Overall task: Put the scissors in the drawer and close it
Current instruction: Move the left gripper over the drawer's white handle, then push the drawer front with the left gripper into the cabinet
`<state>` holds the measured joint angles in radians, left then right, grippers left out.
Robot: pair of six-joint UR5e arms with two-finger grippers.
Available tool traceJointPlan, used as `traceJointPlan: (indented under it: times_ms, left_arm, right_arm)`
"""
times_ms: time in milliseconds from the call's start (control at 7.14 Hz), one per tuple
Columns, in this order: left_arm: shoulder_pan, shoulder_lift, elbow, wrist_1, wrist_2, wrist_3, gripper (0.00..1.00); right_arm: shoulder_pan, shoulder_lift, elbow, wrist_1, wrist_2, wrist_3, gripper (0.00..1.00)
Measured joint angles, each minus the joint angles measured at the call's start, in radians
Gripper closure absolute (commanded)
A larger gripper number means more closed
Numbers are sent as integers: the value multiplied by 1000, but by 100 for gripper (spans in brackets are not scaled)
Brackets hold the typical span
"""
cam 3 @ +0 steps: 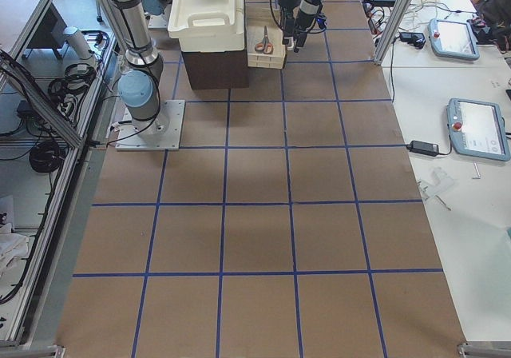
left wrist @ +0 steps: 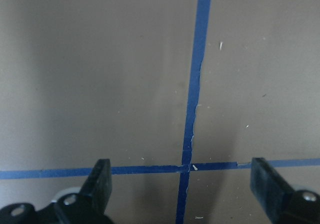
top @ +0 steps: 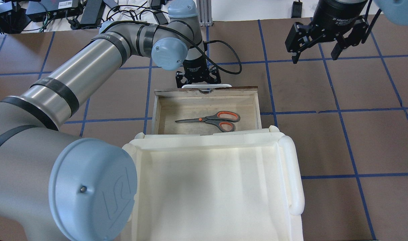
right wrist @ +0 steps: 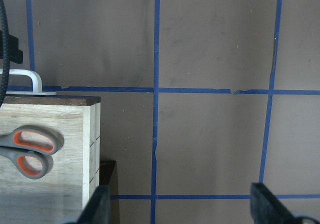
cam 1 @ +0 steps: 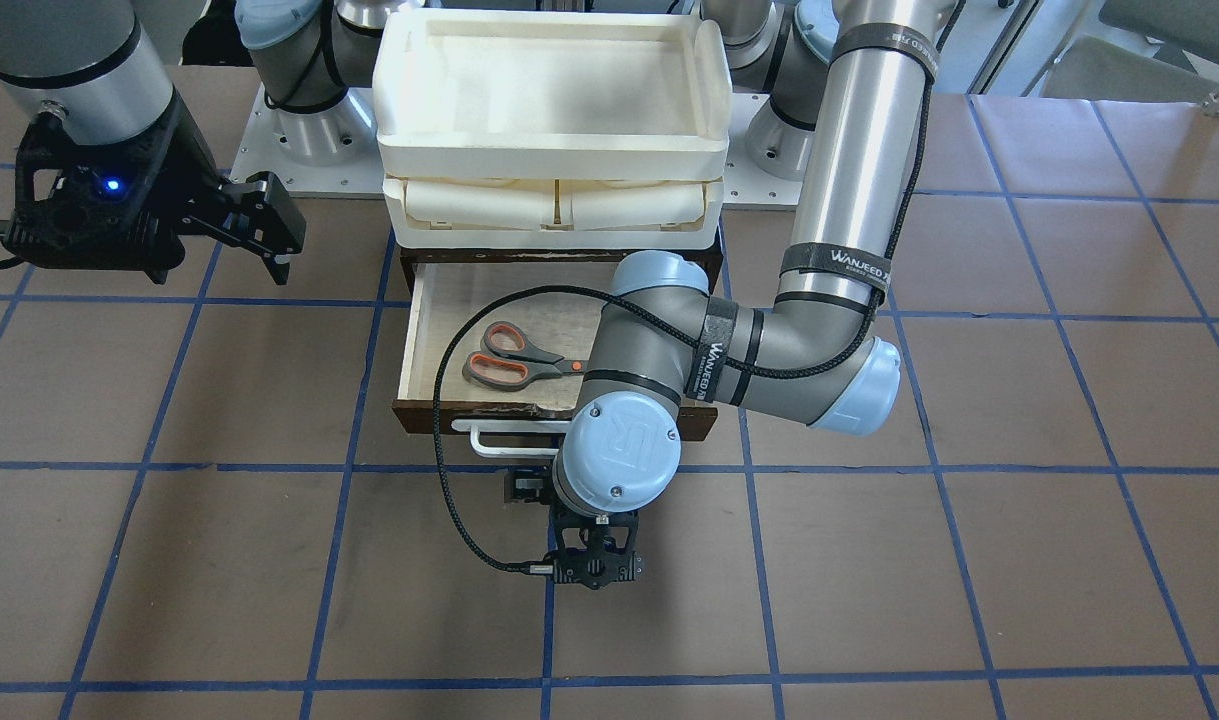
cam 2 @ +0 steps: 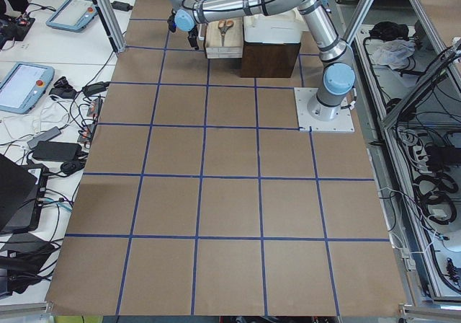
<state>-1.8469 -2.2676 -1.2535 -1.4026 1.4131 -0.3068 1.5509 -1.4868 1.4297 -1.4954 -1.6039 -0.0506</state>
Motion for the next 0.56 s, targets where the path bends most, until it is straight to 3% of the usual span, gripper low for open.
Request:
traceJointPlan:
  times_ms: [560]
  left_arm:
    - [-8, 18, -1, -78, -24, -10, 0]
  right_arm:
    - [-3, 1, 4, -6, -6, -5, 0]
